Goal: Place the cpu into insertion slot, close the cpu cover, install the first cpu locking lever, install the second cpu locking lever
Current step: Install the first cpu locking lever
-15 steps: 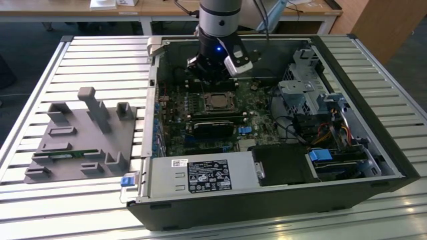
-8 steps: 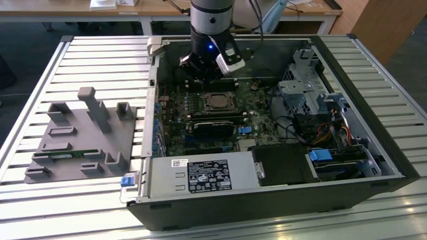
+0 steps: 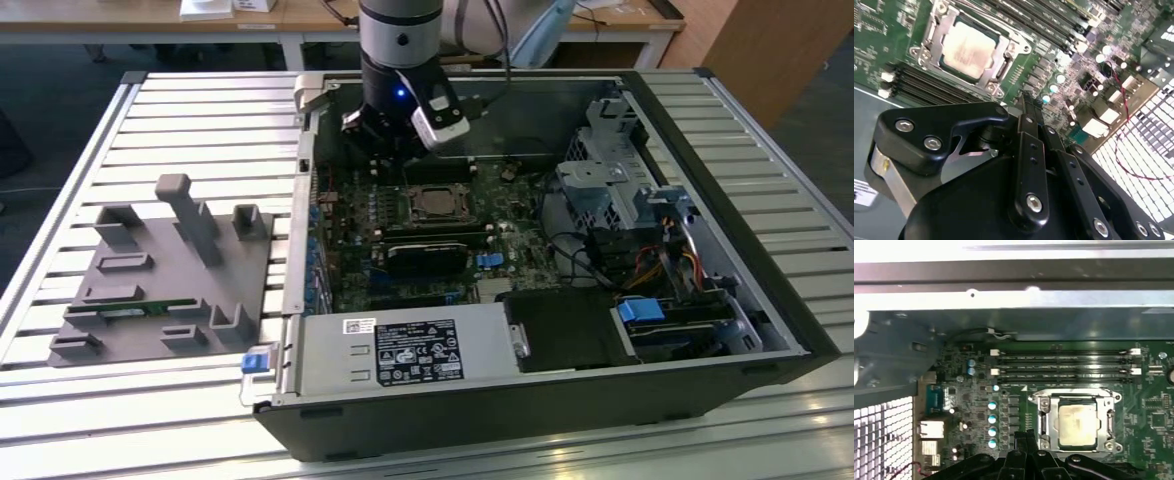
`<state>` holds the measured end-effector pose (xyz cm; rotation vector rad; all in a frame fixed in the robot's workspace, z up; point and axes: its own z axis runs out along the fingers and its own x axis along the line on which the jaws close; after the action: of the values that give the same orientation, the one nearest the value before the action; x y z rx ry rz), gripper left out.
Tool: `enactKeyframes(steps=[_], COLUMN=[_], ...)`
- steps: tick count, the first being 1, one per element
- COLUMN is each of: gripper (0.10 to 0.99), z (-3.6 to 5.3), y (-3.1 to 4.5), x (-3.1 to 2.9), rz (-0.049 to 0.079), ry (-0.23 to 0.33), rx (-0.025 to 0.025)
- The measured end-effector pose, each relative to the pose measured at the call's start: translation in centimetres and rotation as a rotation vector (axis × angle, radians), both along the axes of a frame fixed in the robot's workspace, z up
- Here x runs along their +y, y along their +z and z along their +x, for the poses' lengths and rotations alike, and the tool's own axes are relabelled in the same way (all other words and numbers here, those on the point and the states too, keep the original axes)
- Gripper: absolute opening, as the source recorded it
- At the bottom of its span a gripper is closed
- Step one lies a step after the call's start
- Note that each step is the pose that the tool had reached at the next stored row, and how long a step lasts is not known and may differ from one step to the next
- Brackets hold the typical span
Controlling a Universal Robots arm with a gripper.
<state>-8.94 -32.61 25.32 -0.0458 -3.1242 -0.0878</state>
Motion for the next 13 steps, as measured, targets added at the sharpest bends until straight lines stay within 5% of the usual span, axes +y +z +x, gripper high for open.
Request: enactKeyframes(steps=[13], gripper=[0.106], z=[-0.61], y=[0.0], x=[2.15], rz=[0.0], ry=[0.0], rx=[0.0])
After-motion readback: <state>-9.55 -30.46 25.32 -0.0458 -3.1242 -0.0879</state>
